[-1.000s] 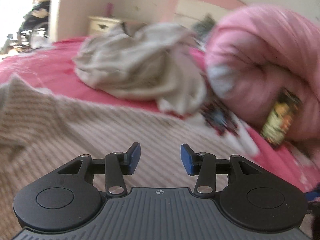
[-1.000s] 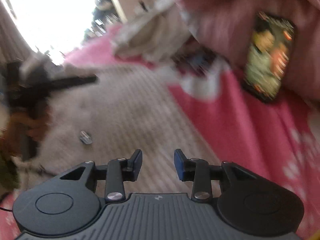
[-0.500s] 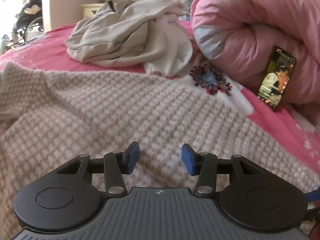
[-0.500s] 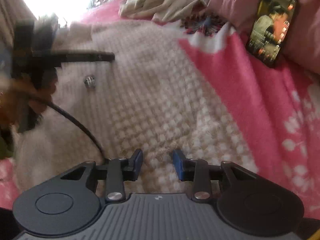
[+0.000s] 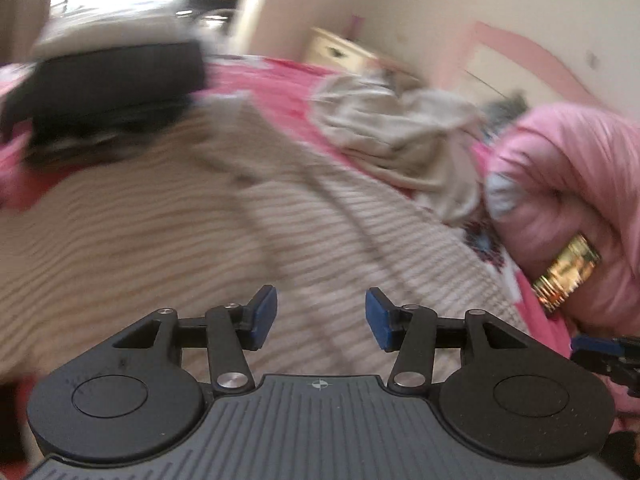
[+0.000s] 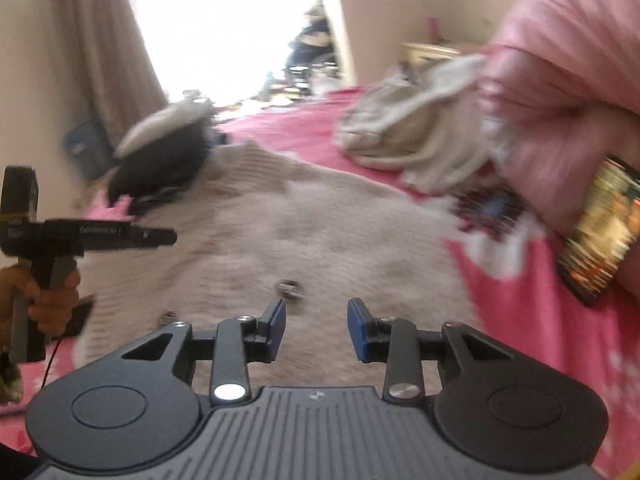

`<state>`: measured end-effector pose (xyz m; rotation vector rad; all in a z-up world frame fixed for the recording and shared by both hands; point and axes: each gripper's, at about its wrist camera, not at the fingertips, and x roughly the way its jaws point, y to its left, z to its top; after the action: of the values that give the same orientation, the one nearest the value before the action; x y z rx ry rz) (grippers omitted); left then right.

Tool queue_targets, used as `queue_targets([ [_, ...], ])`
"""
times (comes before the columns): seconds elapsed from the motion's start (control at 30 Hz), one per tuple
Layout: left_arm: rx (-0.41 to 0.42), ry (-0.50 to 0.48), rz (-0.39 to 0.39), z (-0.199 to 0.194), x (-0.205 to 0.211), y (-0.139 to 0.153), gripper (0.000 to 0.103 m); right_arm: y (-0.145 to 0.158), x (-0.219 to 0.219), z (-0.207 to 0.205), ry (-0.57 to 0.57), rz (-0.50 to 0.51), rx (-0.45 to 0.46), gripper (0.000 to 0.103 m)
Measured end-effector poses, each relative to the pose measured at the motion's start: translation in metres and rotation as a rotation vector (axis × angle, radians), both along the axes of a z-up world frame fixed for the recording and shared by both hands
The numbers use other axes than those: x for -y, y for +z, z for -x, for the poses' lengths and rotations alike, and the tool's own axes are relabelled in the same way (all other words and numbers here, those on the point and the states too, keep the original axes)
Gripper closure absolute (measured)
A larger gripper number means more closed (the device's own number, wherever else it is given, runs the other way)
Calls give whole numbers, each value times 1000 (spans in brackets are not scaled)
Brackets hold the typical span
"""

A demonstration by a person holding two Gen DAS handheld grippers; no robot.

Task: Fold clothes

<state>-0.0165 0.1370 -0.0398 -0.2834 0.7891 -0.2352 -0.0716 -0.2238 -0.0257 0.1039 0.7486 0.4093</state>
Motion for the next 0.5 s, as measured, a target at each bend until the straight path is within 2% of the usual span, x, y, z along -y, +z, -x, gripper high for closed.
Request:
queue_targets([
  [0.13,-62,151,-11,40,-45,-3,53,0,-41,-10,130,-55,-20,67],
  [0.33,-129,420,-17,97,-111,-16,52,-16,-113,-29,350,-109,-145,66],
  [0.5,-142,663,29,129,-168,-29,46,-28,-168,-32,500,-115,-199,66],
])
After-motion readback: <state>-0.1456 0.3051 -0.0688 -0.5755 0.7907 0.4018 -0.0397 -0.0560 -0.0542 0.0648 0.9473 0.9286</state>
